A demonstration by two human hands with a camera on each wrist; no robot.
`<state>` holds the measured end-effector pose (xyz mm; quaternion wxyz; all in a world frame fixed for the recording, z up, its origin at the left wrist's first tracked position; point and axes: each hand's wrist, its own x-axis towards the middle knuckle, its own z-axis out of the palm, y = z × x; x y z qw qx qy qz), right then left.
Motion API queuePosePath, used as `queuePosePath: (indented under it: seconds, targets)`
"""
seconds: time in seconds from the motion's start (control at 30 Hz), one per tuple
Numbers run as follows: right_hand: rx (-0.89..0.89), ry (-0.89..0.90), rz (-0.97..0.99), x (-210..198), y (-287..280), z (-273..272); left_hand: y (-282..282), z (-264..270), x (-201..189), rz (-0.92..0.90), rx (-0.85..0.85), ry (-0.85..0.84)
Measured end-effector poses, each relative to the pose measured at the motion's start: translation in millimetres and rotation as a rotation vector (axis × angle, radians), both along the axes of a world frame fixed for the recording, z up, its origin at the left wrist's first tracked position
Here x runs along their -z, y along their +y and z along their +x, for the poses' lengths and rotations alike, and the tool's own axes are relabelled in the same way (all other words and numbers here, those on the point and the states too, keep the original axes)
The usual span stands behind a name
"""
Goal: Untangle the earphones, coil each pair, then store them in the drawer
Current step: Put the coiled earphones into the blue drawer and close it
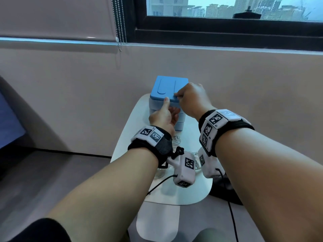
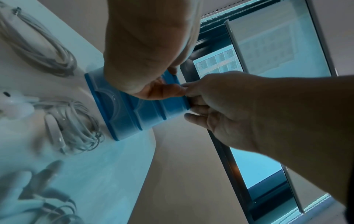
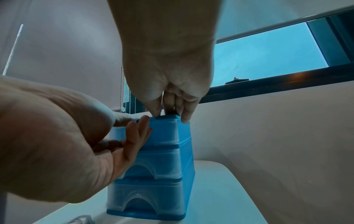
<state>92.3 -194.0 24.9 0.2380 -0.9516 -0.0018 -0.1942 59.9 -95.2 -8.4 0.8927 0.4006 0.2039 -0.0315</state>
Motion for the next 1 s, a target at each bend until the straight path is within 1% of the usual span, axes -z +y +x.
queuePosePath:
  seconds: [0.13,0.2,0.27,0.3,0.33,0.4,0.43,0.47,0.5,0.57,0.63,0.7,0.8,0.9,0.93,1.0]
  targets:
    - [-0.043,-0.007,0.016,-2,-3,-4,1,-12,-1,0.052,-0.025,0.028]
    - [-0.066,-0.014,0.017,-3,-6,-7,8,-21,-5,0.154,0.047,0.021]
    - [-0.087,-0.019,0.02,-4,-10,-9,21,-27,-11,0.368,0.16,-0.026]
    - [-0.093,-0.019,0.025,-5,-11,-10,30,-27,-14,0.503,0.186,-0.076]
    - [-0.095,-0.017,0.027,-4,-12,-11,39,-26,-18,0.657,0.168,-0.142]
    - [-0.093,-0.011,0.02,-4,-12,-11,58,-15,-26,1.001,0.033,-0.311]
    - [-0.095,-0.012,0.015,-4,-11,-11,66,-8,-31,1.149,-0.034,-0.391]
    - [-0.099,-0.017,0.013,-4,-10,-10,73,-1,-36,1.27,-0.061,-0.448]
    - [-0.105,-0.022,0.014,-5,-9,-10,78,6,-40,1.382,-0.028,-0.466]
    - [-0.109,-0.022,0.011,-6,-8,-12,82,19,-41,1.562,0.181,-0.451]
    - [-0.111,-0.006,0.009,-7,-10,-13,83,25,-37,1.614,0.364,-0.477]
    - [-0.11,0.017,0.003,-10,-11,-14,85,25,-32,1.61,0.444,-0.536]
    - [-0.125,0.075,-0.013,-17,-11,-17,89,20,-30,1.679,0.447,-0.531]
    - [-0.109,0.146,-0.01,-14,-14,-28,93,18,-28,1.756,0.463,-0.523]
    - [-0.081,0.134,0.036,-10,-18,-32,95,18,-28,1.766,0.465,-0.524]
    - [0.006,0.043,0.142,-3,-30,-45,96,17,-28,1.764,0.458,-0.54]
